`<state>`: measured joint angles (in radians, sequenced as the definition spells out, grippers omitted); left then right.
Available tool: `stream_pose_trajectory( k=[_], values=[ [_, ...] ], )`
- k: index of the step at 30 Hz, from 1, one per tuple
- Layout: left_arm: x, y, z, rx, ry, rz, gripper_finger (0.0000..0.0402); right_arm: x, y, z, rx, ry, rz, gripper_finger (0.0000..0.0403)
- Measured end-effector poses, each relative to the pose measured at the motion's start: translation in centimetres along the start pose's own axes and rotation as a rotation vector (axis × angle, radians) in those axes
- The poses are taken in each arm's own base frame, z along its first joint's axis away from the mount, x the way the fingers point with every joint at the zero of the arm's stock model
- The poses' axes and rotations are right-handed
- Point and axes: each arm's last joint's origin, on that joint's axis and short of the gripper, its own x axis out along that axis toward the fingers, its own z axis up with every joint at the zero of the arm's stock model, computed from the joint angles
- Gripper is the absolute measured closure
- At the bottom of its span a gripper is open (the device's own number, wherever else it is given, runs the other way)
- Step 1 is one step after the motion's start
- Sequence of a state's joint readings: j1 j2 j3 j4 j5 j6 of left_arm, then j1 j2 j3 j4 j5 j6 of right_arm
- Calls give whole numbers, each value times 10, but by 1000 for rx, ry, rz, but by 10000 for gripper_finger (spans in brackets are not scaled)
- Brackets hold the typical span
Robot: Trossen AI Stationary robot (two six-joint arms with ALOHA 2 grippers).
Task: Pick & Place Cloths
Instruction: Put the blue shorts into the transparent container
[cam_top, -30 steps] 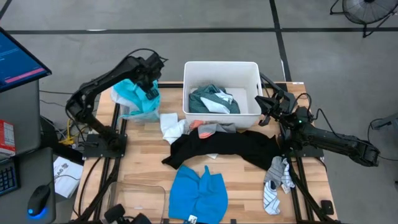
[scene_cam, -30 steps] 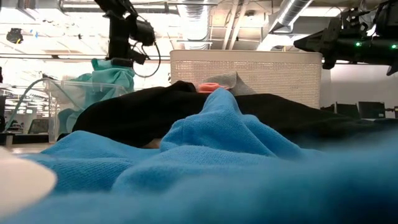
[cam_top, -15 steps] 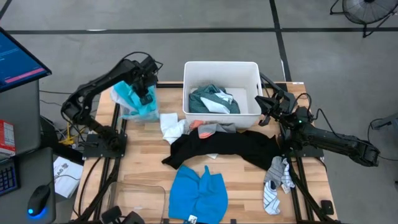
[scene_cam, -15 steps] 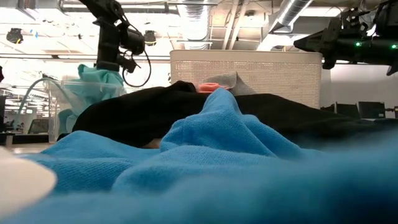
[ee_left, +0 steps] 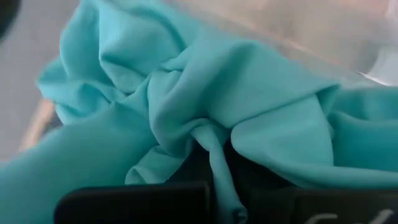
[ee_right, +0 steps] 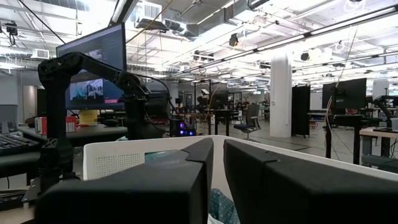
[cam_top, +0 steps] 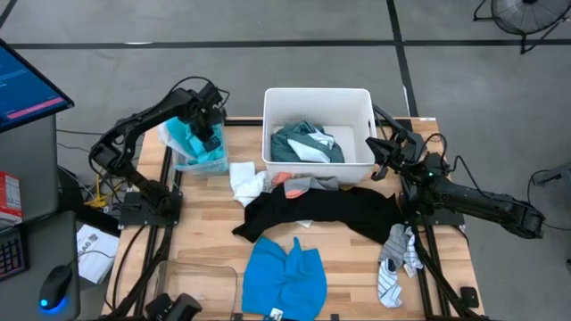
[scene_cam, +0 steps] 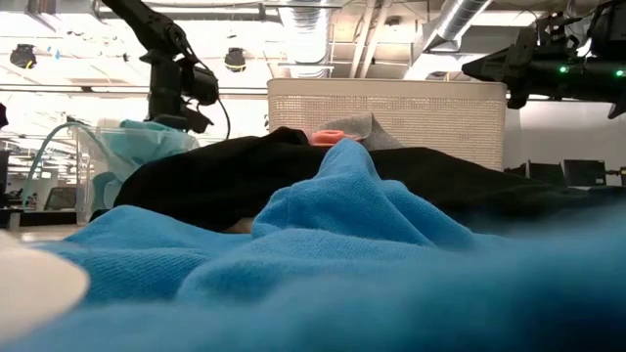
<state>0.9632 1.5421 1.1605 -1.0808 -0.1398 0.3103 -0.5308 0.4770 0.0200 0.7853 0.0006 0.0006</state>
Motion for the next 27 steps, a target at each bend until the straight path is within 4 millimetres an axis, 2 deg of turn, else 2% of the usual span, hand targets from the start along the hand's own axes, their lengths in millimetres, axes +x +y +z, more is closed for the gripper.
stream_pose_trajectory(
  k=[2, 7, 12, 20, 27],
  values=[
    [2, -1, -1, -51, 1, -10, 402, 0, 0, 0, 0, 0, 0, 365],
    [13, -8, -3, -37, 0, -57, 402, 0, 0, 0, 0, 0, 0, 365],
    [25, -6, -9, -58, 8, -69, 402, 0, 0, 0, 0, 0, 0, 365],
    [37, -8, -5, -97, -95, -131, 402, 0, 0, 0, 0, 0, 0, 365],
    [45, -5, -12, -157, -85, -146, 402, 0, 0, 0, 0, 1, 0, 365]
  ],
)
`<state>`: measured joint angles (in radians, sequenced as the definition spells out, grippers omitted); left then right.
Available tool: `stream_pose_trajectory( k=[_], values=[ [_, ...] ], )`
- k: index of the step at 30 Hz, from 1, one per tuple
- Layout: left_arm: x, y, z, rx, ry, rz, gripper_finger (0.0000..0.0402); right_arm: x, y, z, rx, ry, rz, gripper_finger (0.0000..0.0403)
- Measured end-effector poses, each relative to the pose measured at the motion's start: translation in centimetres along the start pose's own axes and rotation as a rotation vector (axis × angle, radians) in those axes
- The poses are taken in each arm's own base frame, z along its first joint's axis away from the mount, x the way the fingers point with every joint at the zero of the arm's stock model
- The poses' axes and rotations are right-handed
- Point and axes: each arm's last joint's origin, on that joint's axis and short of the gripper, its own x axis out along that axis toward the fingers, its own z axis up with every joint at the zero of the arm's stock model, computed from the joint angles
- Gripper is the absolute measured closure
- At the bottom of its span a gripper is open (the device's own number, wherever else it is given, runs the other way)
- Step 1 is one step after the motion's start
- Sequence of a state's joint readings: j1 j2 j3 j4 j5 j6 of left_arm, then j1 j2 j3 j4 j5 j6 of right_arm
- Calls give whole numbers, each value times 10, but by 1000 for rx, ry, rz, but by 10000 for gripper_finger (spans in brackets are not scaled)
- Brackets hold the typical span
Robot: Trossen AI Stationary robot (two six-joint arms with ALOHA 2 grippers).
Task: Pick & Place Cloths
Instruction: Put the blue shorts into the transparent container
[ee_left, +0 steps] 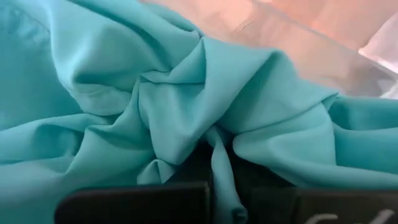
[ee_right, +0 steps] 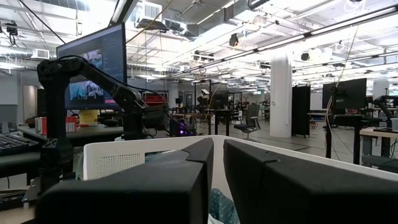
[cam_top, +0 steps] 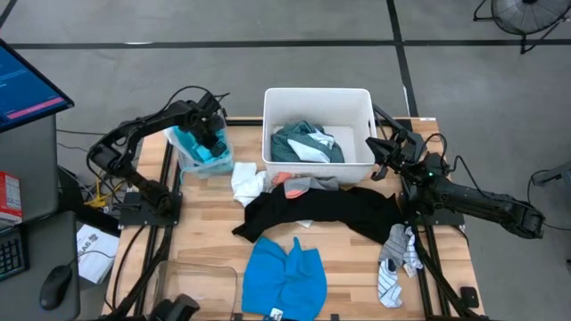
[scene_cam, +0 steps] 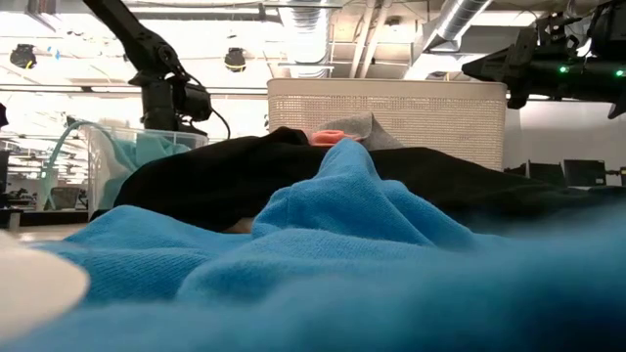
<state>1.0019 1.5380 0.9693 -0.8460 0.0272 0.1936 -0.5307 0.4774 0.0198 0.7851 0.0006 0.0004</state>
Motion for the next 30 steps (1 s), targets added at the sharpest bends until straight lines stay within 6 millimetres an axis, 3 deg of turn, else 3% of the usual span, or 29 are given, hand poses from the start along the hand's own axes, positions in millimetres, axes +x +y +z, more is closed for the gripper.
stream_pose_trajectory(
  k=[6, 11, 16, 23, 30],
  values=[
    [2, 9, -1, -170, -6, 16, 402, 0, 0, 0, 0, -1, 0, 365],
    [3, 9, -1, -157, 1, 27, 402, 0, 0, 0, 0, -1, 0, 365],
    [18, 3, -2, -137, 57, 23, 401, 0, 0, 0, 0, 0, 0, 365],
    [18, -1, -1, -121, 55, 26, 402, 0, 0, 0, 0, 0, 0, 365],
    [-6, -3, -6, -141, -35, 22, 393, 0, 0, 0, 0, 0, 0, 365]
  ],
)
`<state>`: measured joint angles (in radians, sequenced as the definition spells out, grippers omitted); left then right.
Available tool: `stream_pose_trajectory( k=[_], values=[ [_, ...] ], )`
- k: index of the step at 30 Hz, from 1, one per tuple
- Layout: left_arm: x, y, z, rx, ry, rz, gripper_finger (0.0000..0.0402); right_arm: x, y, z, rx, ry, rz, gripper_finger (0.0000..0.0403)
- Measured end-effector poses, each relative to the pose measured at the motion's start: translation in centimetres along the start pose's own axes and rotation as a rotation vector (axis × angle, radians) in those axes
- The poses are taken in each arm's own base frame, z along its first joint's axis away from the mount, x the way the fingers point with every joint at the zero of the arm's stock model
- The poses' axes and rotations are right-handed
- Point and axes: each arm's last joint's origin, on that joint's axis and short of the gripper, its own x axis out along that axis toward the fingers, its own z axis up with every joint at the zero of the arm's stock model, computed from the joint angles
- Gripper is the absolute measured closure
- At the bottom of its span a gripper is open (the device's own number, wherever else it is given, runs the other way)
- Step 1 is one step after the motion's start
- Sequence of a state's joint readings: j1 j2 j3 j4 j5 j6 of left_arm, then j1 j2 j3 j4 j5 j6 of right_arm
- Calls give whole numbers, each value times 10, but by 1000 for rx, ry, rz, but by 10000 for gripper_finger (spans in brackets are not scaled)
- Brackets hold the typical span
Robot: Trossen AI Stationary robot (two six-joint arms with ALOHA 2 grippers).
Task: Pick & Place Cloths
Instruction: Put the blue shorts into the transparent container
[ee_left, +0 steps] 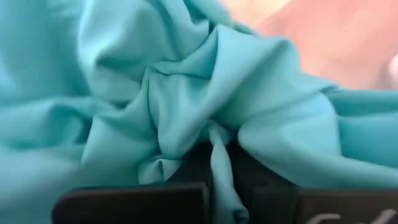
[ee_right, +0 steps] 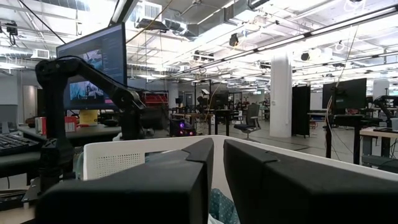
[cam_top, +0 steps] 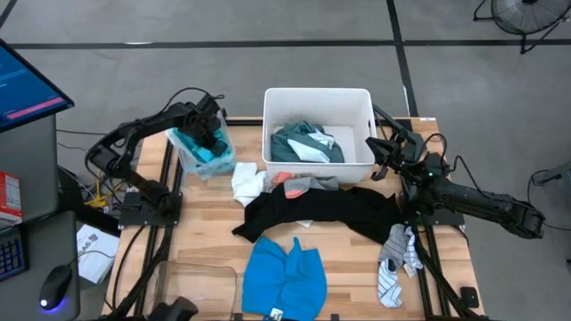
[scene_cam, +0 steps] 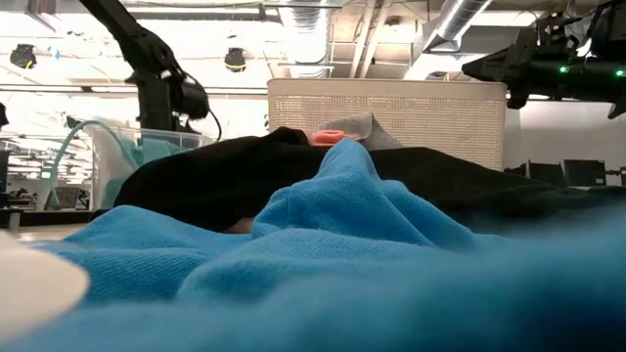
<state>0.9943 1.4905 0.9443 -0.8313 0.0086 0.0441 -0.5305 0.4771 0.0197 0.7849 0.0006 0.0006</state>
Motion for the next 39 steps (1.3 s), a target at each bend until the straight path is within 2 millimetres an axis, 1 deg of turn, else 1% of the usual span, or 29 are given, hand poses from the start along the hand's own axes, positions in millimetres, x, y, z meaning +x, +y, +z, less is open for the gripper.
stream_pose_trajectory(
  k=[2, 5, 11, 14, 16, 19, 21, 23, 25, 28, 29, 32, 35, 37, 39],
  values=[
    [-15, 0, -3, 0, -58, 2, 380, 0, 0, 0, 0, 0, 0, 365],
    [-37, -1, -10, 5, -149, -6, 348, 0, 0, 0, 0, 0, 0, 365],
    [-79, -4, -27, 6, -333, -39, 262, 0, 0, 0, 0, 0, 0, 365],
    [-97, -7, -37, -61, -418, -67, 218, 0, 0, 0, 0, 0, 0, 365],
    [-107, -8, -45, -100, -466, -81, 198, 0, 0, 0, 0, 0, 0, 365],
    [-121, -10, -56, -196, -533, -88, 186, 0, 0, 0, 0, 0, 0, 365],
    [-129, -11, -62, -244, -572, -82, 195, 0, 0, 0, 0, 0, 0, 365],
    [-134, -13, -68, -259, -594, -67, 222, 0, 0, 0, 0, 0, 0, 365],
    [-136, -14, -71, -260, -586, -39, 268, 0, 0, 0, 0, 0, 0, 365],
    [-137, -13, -71, -296, -533, 4, 365, 0, 0, 0, 0, 0, 0, 365],
    [-138, -13, -69, -311, -522, 12, 382, 0, 0, 0, 0, 0, 0, 365],
    [-144, -14, -59, -314, -510, 58, 396, 0, 0, 0, 0, 0, 0, 365],
    [-151, -18, -43, -293, -471, 127, 401, 0, 0, 0, 0, 0, 0, 365],
    [-156, -20, -36, -278, -402, 191, 401, 0, 0, 0, 0, -1, 0, 365],
    [-159, -20, -30, -262, -296, 257, 401, 0, 0, 0, 0, 0, 0, 365]
  ],
)
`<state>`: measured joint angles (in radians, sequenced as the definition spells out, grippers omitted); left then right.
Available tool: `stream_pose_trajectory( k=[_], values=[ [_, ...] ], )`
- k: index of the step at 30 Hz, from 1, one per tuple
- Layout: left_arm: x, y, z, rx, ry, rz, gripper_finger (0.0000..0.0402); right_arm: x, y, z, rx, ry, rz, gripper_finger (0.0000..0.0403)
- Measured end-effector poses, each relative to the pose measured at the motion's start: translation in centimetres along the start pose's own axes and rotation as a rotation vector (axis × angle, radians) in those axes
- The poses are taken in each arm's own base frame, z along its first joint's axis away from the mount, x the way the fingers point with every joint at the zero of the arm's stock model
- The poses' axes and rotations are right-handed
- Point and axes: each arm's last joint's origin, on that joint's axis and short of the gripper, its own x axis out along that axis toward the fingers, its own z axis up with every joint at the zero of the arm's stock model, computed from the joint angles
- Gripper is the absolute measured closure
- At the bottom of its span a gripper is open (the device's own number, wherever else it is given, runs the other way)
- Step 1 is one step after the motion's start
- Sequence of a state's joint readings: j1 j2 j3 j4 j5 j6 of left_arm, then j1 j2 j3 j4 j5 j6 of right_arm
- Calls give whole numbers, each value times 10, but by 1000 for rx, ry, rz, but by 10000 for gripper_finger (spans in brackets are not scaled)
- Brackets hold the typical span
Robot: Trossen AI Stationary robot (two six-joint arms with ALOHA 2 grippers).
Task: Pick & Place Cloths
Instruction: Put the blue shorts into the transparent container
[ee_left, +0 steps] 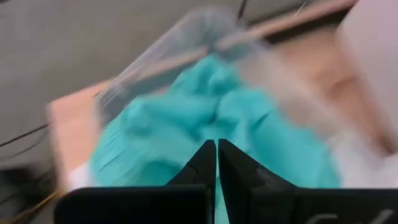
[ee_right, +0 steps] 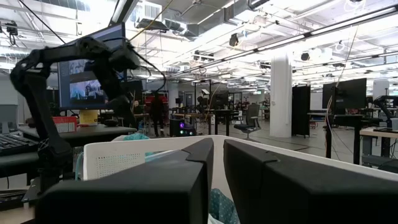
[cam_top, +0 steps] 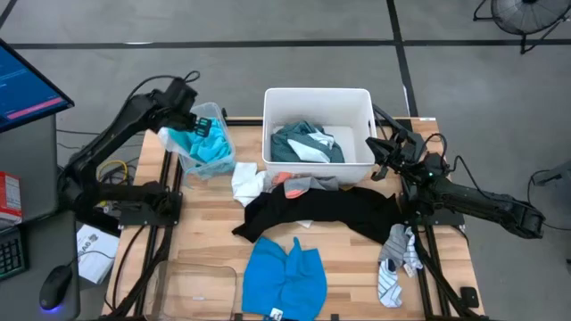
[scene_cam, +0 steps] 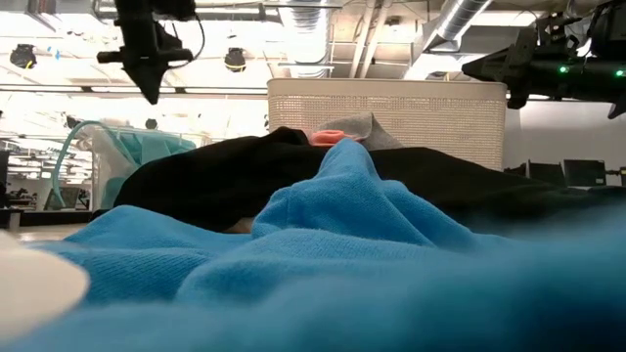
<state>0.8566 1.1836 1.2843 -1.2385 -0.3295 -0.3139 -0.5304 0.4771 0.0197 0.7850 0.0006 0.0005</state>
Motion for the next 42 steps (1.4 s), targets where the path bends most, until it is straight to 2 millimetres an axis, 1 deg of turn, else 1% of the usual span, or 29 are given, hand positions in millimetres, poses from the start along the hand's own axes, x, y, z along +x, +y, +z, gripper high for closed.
stream_pose_trajectory(
  k=[3, 5, 10, 20, 22, 27, 30, 34, 37, 42],
  values=[
    [8, -4, 6, 59, 142, 84, 401, 0, 0, 0, 0, 0, 0, 365],
    [15, -7, 10, 76, 172, 116, 401, 0, 0, 0, 0, 0, 0, 365],
    [36, -11, 18, 103, 201, 263, 401, 0, 0, 0, 0, 0, 0, 365],
    [64, -22, 22, 157, 313, 305, 401, 0, 0, 0, 0, 0, 0, 365],
    [72, -23, 20, 165, 344, 317, 401, 0, 0, 0, 0, -1, 0, 365],
    [89, -25, 5, 163, 414, 311, 401, 0, 0, 0, 0, -1, 0, 365],
    [101, -28, 0, 149, 400, 283, 401, 0, 0, 0, 0, -1, 0, 365],
    [119, -36, -3, 105, 344, 180, 401, 0, 0, 0, 0, -1, 0, 365],
    [132, -40, -10, 79, 336, 114, 401, 0, 0, 0, 0, -1, 0, 365],
    [148, -40, -24, 84, 347, 74, 401, 0, 0, 0, 0, 0, 0, 365]
  ],
)
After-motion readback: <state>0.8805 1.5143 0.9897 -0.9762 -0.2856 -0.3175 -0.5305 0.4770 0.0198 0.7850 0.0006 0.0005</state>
